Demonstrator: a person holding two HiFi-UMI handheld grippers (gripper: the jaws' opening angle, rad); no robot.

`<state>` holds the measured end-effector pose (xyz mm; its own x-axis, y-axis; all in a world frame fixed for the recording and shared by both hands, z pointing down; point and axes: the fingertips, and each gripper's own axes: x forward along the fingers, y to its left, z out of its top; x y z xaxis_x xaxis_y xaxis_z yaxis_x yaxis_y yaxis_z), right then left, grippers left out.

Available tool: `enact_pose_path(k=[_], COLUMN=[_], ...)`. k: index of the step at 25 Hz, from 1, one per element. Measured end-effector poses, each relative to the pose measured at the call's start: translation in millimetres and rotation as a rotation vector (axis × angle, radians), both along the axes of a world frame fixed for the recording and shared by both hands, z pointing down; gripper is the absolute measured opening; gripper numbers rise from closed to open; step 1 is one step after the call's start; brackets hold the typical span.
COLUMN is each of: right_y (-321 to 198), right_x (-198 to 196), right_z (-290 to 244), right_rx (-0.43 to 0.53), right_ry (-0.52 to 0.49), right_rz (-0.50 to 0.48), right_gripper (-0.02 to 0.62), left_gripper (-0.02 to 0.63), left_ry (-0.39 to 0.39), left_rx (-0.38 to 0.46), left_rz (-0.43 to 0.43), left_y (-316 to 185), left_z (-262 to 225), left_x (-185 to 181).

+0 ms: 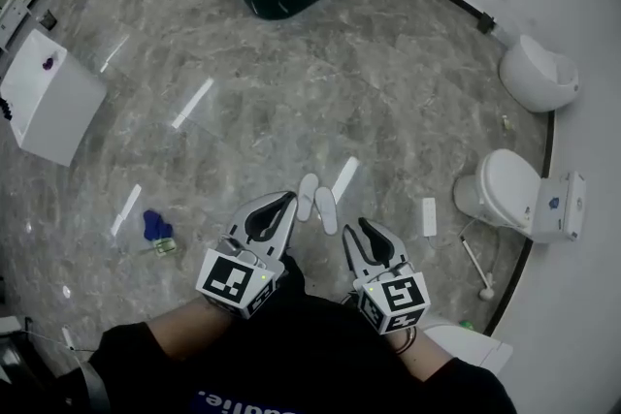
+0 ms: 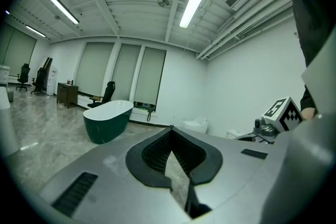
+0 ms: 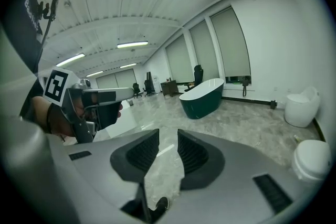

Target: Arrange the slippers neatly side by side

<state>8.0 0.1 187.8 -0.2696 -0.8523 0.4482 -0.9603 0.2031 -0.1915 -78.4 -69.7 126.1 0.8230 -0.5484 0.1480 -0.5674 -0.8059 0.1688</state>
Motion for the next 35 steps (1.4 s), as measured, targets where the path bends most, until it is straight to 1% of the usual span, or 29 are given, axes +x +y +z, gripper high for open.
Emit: enact_pose_path(k=[5, 6, 9, 12, 16, 20, 23, 25, 26, 31, 35], right_y=[-47.5, -54.6, -69.9, -79.5, -86.1, -87.0, -89.5, -92.1, -93.0, -96.3, -97.7], right_x=[-8.3, -8.1, -4.7, -0.5, 7.5, 19.2, 29.2, 33.9, 35.2, 38.0, 44.9], right_z=[38.5, 49.6, 84.9, 121.4, 174.3, 227.4, 266.3, 294.2, 308.6, 379.9, 440.4], right_rx=[-0.1, -0.121, -0.181, -0.242, -0.306, -0.351, -0.38, -0.4, -0.411, -0.46, -0.502], right_ry=[0.042, 0.046, 0.049, 0.057, 0.066, 0.073, 0.063, 0.059, 0.06, 0.088, 0.091], right_rz=[0.043, 0.053, 0.085, 0.084, 0.044, 0.02, 0.024, 0.023, 0.021, 0.011, 0.023], right_gripper=[0.087, 0.106, 0.124, 0.131, 0.138, 0.138, 0.138, 0.166, 0.169, 0.17, 0.17], left_gripper=[0.002, 0.002, 0.002, 0.002, 0.002, 0.002, 0.002, 0.002, 0.002, 0.002, 0.002], left_ry=[-0.004, -0.008, -0.018, -0.023, -0.016, -0.028, -0.02, -0.024, -0.028, -0.054, -0.053], left_rx=[-0.009, -0.012, -0.034, -0.063, -0.089, -0.104, -0.126, -0.137, -0.142, -0.157, -0.157], left_rz=[0.051, 0.061, 0.08, 0.078, 0.054, 0.031, 0.014, 0.005, 0.0, -0.009, -0.021], left_y=[-58.8, -67.7, -86.9, -98.3, -102.8, -96.6, -92.8, -91.7, -91.4, -95.3, -100.9], left_z=[18.4, 25.4, 48.3, 67.8, 92.2, 123.4, 143.5, 158.8, 166.3, 208.5, 248.5], left_x=[-9.1, -9.5, -8.2, -3.2, 10.5, 21.8, 31.6, 34.9, 35.8, 38.6, 48.9])
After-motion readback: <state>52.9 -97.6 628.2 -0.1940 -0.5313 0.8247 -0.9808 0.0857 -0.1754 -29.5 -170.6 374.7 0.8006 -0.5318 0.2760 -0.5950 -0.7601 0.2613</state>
